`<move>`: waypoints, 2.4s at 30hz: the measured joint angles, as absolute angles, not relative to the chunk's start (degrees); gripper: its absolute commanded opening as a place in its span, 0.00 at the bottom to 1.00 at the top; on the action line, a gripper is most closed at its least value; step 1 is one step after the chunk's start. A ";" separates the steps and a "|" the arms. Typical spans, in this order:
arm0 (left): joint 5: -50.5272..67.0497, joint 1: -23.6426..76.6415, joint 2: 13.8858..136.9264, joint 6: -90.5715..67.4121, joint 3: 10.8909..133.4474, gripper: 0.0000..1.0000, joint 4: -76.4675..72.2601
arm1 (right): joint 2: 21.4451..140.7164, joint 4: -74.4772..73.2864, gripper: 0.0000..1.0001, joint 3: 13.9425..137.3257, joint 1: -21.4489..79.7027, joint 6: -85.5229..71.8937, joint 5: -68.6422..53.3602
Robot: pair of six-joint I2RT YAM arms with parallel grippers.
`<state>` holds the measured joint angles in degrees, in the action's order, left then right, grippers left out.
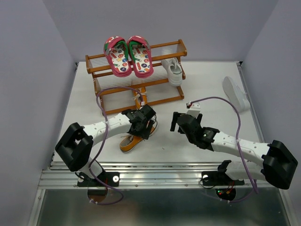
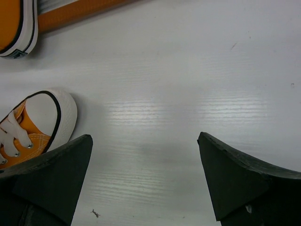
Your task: Place and organize the shoes onto the shoe shelf
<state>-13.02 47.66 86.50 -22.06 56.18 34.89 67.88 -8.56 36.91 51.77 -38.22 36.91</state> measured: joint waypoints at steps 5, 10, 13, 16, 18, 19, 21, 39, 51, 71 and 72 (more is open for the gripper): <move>-11.64 47.94 87.26 -21.30 56.18 0.20 33.52 | 67.90 -8.86 1.00 36.91 51.77 -38.33 39.11; -9.98 48.42 87.26 -21.96 56.25 0.00 33.23 | 67.81 -9.06 1.00 36.91 51.37 -38.28 41.80; -8.16 49.19 87.26 -22.72 56.51 0.00 32.77 | 67.20 -9.67 1.00 36.93 50.98 -37.74 43.38; -6.37 50.68 87.74 -24.10 58.24 0.00 32.75 | 65.36 -11.16 1.00 36.99 50.39 -37.08 45.69; -5.39 51.75 89.14 -25.30 60.86 0.00 32.32 | 63.53 -11.92 1.00 37.04 50.24 -36.64 47.07; -5.15 52.21 90.50 -26.13 63.00 0.00 32.21 | 62.00 -12.38 1.00 37.04 50.09 -36.21 48.16; -5.13 52.66 93.47 -27.79 67.24 0.00 31.24 | 59.33 -12.97 1.00 37.12 49.91 -35.57 49.69; -12.25 58.24 100.73 -30.89 74.11 0.91 25.32 | 49.25 -17.28 1.00 38.22 49.80 -31.94 58.41; -17.65 61.41 81.62 -26.59 56.53 0.97 19.38 | 51.79 -17.63 1.00 38.24 49.80 -32.40 57.84; -17.69 63.42 81.84 -31.77 49.04 0.85 11.90 | 56.07 -17.72 1.00 39.79 49.80 -32.40 56.38; -17.89 63.51 81.89 -31.88 48.40 0.82 11.55 | 56.34 -17.74 1.00 39.99 49.80 -32.38 56.29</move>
